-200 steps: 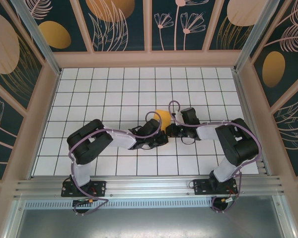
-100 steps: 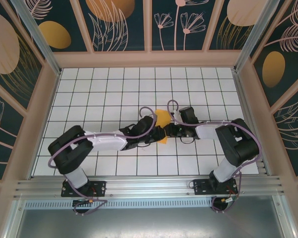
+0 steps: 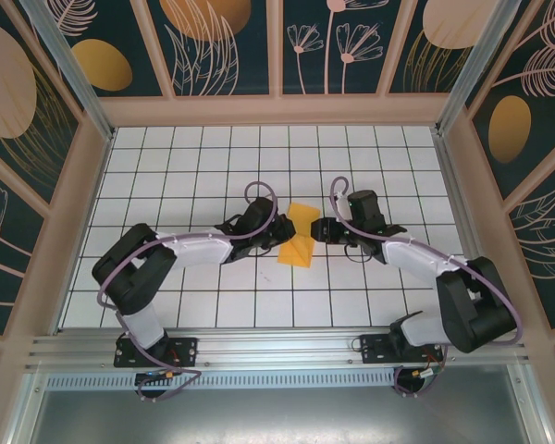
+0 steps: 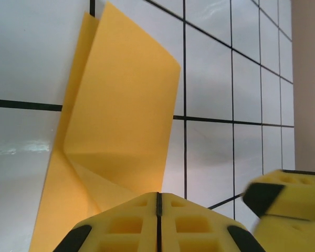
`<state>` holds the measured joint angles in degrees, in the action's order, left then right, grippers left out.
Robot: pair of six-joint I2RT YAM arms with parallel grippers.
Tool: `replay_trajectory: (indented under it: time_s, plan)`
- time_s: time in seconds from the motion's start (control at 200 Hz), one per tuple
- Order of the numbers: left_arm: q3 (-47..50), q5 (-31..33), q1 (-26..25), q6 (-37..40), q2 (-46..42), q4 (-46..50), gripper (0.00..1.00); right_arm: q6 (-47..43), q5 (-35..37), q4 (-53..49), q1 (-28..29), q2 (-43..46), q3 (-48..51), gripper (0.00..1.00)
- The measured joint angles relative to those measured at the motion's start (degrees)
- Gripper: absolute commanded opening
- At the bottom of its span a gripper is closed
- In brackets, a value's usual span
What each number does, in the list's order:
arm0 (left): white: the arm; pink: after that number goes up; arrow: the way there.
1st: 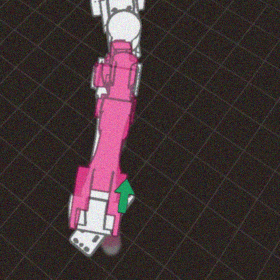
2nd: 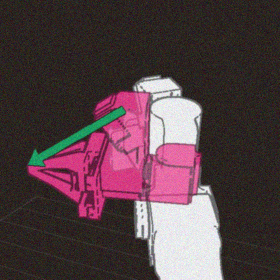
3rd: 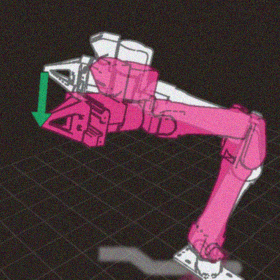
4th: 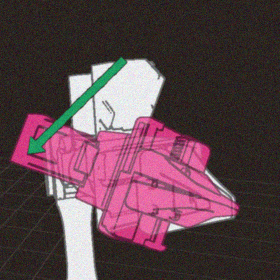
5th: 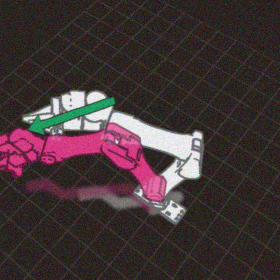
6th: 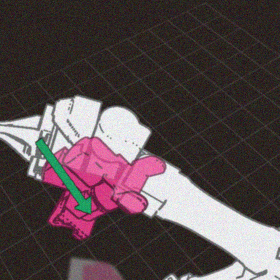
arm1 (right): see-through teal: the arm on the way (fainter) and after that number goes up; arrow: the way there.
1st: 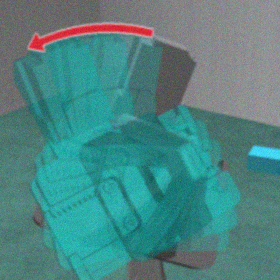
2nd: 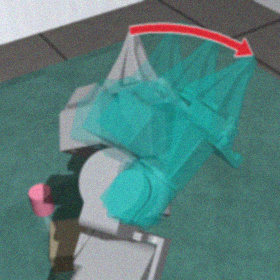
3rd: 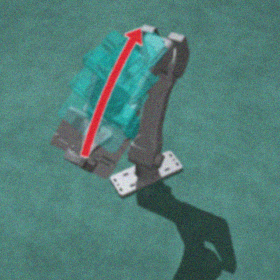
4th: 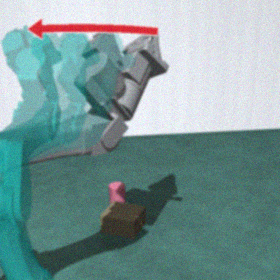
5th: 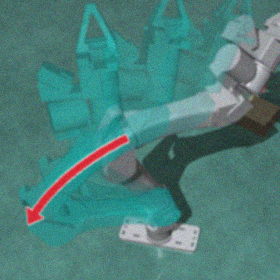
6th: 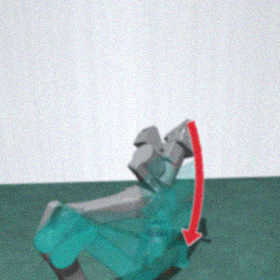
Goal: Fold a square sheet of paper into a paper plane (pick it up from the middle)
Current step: Fold the triangle a second time at the center of the table.
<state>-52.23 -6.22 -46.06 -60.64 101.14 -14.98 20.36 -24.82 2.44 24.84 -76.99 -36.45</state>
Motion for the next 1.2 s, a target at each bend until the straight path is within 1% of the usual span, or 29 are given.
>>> replay_trajectory:
  time_s: [0.13, 0.29, 0.485, 0.756, 0.891, 1.111, 1.201]
  plan:
    - [-1.4, -2.0, 0.0, 0.4, 3.5, -0.2, 0.10, 2.1, -1.9, 0.6, 0.4, 2.2, 1.9, 0.22]
    - [-4.3, -3.3, 0.0, 0.6, 7.4, -0.2, 0.10, 4.2, -4.0, 0.7, 2.6, 2.5, 4.0, 0.17]
    - [-6.3, -3.9, 0.0, 1.0, 9.6, -0.2, 0.10, 4.6, -5.3, 1.7, 4.9, 1.6, 4.4, 0.16]
    - [-7.8, -3.8, 0.0, 2.1, 10.8, 0.0, 0.10, 4.7, -5.4, 3.6, 5.8, -6.5, 4.2, 0.16]
    - [-8.2, -3.8, 0.0, 2.2, 10.8, 0.3, 0.11, 4.6, -5.6, 3.7, 5.8, -9.1, 4.0, 0.16]
    - [-9.1, -3.7, 0.0, 3.3, 10.9, 1.4, 0.16, 4.4, -4.7, 3.7, 5.8, -12.1, 3.7, 0.16]
    - [-9.0, -3.4, 0.0, 3.6, 10.2, 2.4, 0.17, 4.4, -4.6, 3.8, 5.6, -12.6, 3.7, 0.16]
